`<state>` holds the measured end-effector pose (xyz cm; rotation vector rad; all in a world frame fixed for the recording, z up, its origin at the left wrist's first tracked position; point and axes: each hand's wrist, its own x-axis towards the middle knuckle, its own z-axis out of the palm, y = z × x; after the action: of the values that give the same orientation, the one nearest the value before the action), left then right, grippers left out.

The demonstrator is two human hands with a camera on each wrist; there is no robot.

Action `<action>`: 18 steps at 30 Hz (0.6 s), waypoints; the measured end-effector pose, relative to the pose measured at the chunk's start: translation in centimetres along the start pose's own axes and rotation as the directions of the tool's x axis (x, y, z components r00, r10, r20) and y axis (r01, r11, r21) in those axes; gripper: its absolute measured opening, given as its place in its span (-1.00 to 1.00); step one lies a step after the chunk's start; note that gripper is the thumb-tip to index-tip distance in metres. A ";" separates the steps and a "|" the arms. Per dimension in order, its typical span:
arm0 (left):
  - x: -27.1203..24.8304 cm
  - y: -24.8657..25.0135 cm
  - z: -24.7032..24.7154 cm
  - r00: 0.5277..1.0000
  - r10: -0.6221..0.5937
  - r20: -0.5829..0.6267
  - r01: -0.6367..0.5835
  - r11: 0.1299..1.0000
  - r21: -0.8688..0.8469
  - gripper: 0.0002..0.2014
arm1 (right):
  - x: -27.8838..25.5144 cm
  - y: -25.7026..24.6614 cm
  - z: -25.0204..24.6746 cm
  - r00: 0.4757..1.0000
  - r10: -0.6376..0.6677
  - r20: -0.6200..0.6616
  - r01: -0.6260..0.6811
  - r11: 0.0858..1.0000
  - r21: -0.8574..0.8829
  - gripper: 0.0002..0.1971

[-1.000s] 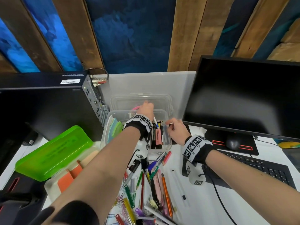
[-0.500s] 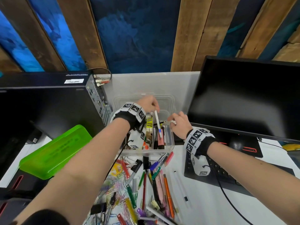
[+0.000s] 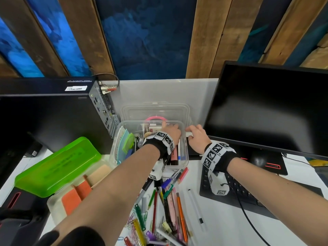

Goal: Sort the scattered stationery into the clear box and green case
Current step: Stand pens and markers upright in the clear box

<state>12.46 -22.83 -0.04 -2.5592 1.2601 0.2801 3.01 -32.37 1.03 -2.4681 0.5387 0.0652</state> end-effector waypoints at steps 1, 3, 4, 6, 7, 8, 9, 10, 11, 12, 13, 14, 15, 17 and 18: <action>0.2 0.1 0.2 0.999 -0.012 0.037 0.011 1.000 0.016 -0.74 | 0.0 0.2 0.0 1.000 0.000 0.004 0.000 1.000 0.010 -0.59; 0.6 0.1 0.4 0.993 -0.008 0.119 0.004 0.999 0.037 -0.67 | -0.1 0.5 0.1 1.000 -0.004 0.018 0.003 1.000 0.019 -0.59; 0.8 0.2 0.4 0.988 -0.004 0.154 -0.003 0.999 0.047 -0.63 | -0.1 0.6 0.1 1.000 -0.007 0.022 0.006 1.000 0.026 -0.59; 1.2 0.2 0.6 0.980 -0.010 0.197 -0.003 0.998 0.063 -0.59 | 0.0 0.8 0.1 1.000 -0.007 0.027 0.006 0.999 0.045 -0.60; 1.3 0.3 0.7 0.979 -0.013 0.204 0.001 0.998 0.057 -0.58 | 0.0 0.8 0.1 1.000 -0.007 0.029 0.006 0.999 0.051 -0.60; 1.4 0.4 1.0 0.978 -0.017 0.209 0.011 0.999 0.031 -0.59 | 0.1 0.9 0.1 0.999 -0.007 0.031 0.006 0.999 0.053 -0.60; 1.6 0.4 1.3 0.976 -0.023 0.217 0.027 0.999 -0.017 -0.61 | 0.1 1.0 0.1 0.999 -0.008 0.033 0.006 0.999 0.053 -0.61; 1.6 0.5 1.5 0.976 -0.023 0.218 0.038 0.997 -0.061 -0.63 | 0.1 1.0 0.1 0.999 -0.006 0.036 0.004 0.999 0.052 -0.61; 1.6 0.6 1.5 0.978 -0.022 0.207 0.039 0.996 -0.078 -0.66 | 0.1 1.1 0.2 0.999 -0.005 0.039 0.003 0.999 0.053 -0.61; 1.6 0.7 1.5 0.982 -0.018 0.189 0.031 0.997 -0.067 -0.68 | 0.2 1.0 0.3 0.999 -0.002 0.042 -0.001 0.999 0.054 -0.61; 1.5 0.8 1.4 0.983 -0.018 0.185 0.026 0.999 -0.039 -0.69 | 0.2 1.0 0.3 0.999 0.002 0.042 -0.004 0.998 0.057 -0.61; 1.5 0.8 1.3 0.982 -0.020 0.187 0.022 1.000 -0.012 -0.68 | 0.2 1.0 0.3 0.999 0.006 0.042 -0.009 0.998 0.060 -0.61; 1.5 0.8 1.5 0.982 -0.020 0.190 0.019 1.000 0.007 -0.65 | 0.3 1.0 0.3 0.999 0.008 0.039 -0.010 0.998 0.062 -0.61; 1.5 0.6 2.0 0.983 -0.017 0.183 0.017 1.000 0.004 -0.57 | 0.3 1.0 0.3 0.999 0.005 0.035 -0.007 0.998 0.062 -0.61; 1.5 0.3 2.1 0.985 -0.014 0.173 0.017 1.000 -0.014 -0.51 | 0.4 1.0 0.3 0.999 0.003 0.034 -0.005 0.998 0.062 -0.61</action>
<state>13.00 -23.50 -2.50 -2.4942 1.1783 0.4992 2.99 -33.03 0.18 -2.4010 0.5232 0.0902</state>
